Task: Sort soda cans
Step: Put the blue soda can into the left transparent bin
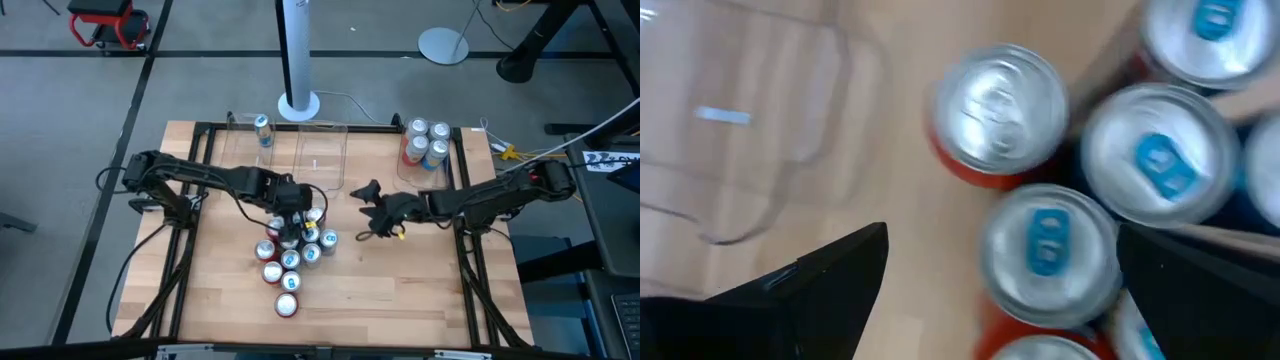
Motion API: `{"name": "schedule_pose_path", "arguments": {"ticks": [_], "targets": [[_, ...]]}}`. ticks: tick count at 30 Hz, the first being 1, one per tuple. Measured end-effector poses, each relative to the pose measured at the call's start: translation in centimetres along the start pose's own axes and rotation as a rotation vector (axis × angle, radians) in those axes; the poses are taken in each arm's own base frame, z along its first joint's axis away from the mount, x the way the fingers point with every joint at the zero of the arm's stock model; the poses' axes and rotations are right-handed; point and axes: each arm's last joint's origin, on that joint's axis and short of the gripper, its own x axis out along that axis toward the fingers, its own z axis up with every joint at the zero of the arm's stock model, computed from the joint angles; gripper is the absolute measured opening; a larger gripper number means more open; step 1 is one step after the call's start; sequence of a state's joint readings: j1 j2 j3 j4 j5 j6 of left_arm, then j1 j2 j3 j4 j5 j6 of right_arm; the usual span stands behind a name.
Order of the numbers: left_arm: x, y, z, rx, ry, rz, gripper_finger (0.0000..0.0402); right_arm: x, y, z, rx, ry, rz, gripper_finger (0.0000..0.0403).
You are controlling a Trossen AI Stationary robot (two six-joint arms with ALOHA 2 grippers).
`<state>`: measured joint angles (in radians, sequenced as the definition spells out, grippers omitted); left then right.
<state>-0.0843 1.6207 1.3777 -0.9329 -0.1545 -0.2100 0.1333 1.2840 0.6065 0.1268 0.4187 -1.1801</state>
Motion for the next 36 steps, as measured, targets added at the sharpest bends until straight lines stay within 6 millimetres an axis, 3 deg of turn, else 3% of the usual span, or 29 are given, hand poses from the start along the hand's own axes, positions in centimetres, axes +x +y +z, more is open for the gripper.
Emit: {"name": "schedule_pose_path", "arguments": {"ticks": [13, 31, 36], "targets": [[1.5, 0.1, -0.7, -0.005, 0.012, -0.033, 0.0379, -1.2, 0.7, 1.9, -0.021, 0.025, -0.045, 0.0381], [3.2, 0.0, -0.6, 0.033, 0.032, -0.033, 0.0378, -1.1, 0.7, 1.8, -0.013, 0.035, -0.048, 0.0381], [3.4, 0.1, -0.8, 0.048, 0.058, -0.029, 0.0346, -1.1, 0.7, 1.8, -0.013, 0.035, -0.048, 0.0381]]}}
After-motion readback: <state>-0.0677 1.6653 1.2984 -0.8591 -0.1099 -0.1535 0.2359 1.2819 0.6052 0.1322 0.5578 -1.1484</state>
